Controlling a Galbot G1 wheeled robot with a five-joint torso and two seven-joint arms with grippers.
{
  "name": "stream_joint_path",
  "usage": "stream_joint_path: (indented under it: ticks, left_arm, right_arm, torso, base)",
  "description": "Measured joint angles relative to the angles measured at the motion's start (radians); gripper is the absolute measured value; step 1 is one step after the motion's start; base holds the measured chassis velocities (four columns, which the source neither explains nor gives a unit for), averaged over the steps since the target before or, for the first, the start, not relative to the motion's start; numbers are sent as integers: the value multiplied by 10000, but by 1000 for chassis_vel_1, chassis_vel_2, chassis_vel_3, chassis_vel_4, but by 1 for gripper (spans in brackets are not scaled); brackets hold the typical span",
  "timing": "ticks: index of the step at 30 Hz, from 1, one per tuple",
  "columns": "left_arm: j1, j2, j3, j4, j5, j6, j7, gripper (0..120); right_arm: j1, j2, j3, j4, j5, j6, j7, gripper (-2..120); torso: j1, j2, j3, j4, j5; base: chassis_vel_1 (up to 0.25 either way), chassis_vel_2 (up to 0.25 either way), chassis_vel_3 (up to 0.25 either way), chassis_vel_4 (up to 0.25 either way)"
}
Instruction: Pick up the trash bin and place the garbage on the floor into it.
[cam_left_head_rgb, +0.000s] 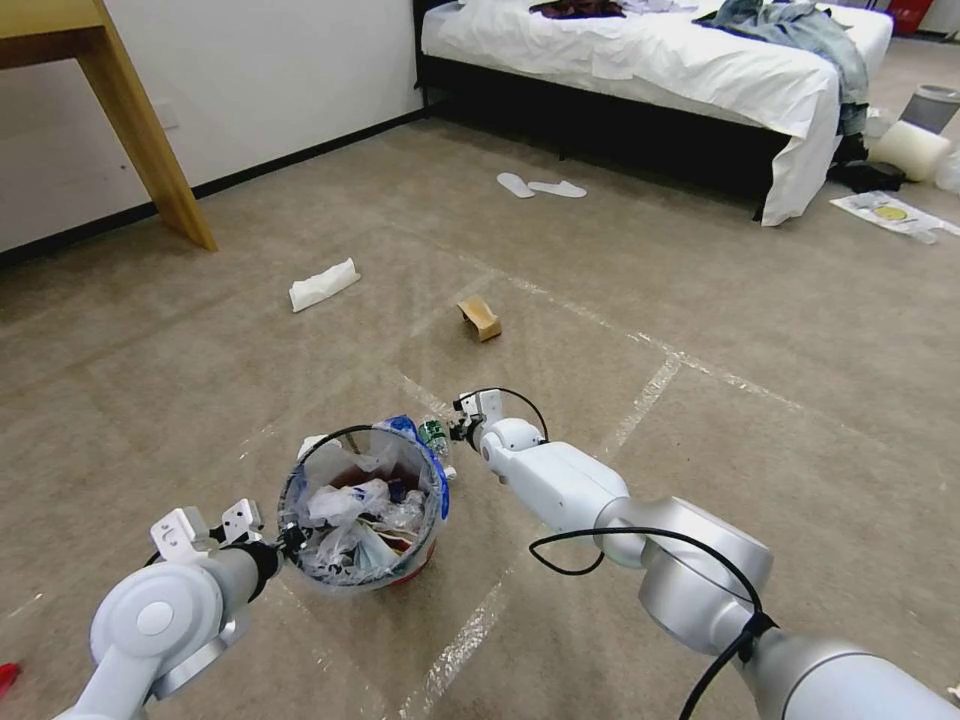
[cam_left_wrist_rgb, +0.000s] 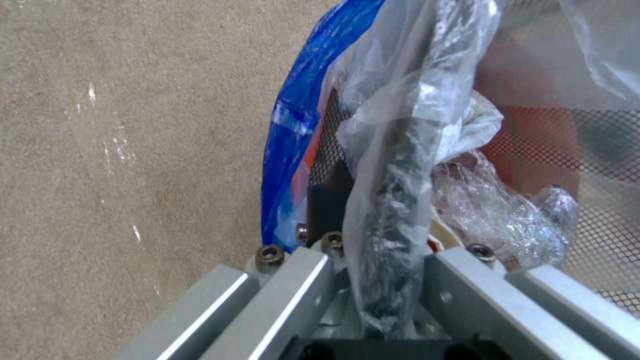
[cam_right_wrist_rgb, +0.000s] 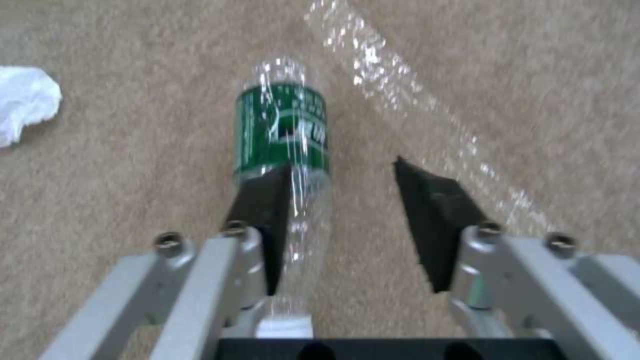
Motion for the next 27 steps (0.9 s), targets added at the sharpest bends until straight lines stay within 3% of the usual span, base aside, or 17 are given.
stream_joint_path:
  ticks: [2, 8, 9, 11, 13, 14, 27]
  left_arm:
    - [0, -8, 2, -2, 5, 0, 0, 0]
    - [43, -134, 16, -94, 90, -3, -14, 0]
    - [43, -134, 16, -94, 90, -3, -14, 0]
    - [109, -209, 23, -164, 167, -5, -18, 0]
    - [127, -225, 23, -179, 183, -5, -18, 0]
    - [184, -262, 12, -206, 230, -5, -18, 0]
    - [218, -390, 59, -161, 472, 6, 16, 0]
  right_arm:
    - [-18, 0, 8, -17, 9, -3, -28, 47]
    - [-170, 0, 76, -207, 118, 105, -540, 77]
    - [-170, 0, 76, -207, 118, 105, -540, 77]
    - [-181, 0, 85, -163, 151, 61, -609, 88]
    - [-186, 0, 85, -162, 137, 63, -642, 90]
    - [-193, 0, 85, -164, 103, 55, -680, 97]
    - [-354, 0, 145, -265, -117, -46, -764, 100]
  torso:
    - [0, 0, 0, 0, 0]
    - [0, 0, 0, 1, 0]
    - [0, 0, 0, 1, 0]
    - [0, 0, 0, 1, 0]
    - [0, 0, 0, 1, 0]
    - [0, 0, 0, 1, 0]
    - [0, 0, 0, 1, 0]
  base:
    - [0, 0, 0, 0]
    - [0, 0, 0, 0]
    - [0, 0, 0, 0]
    - [0, 0, 0, 0]
    - [0, 0, 0, 0]
    - [0, 0, 0, 0]
    - [0, 0, 0, 0]
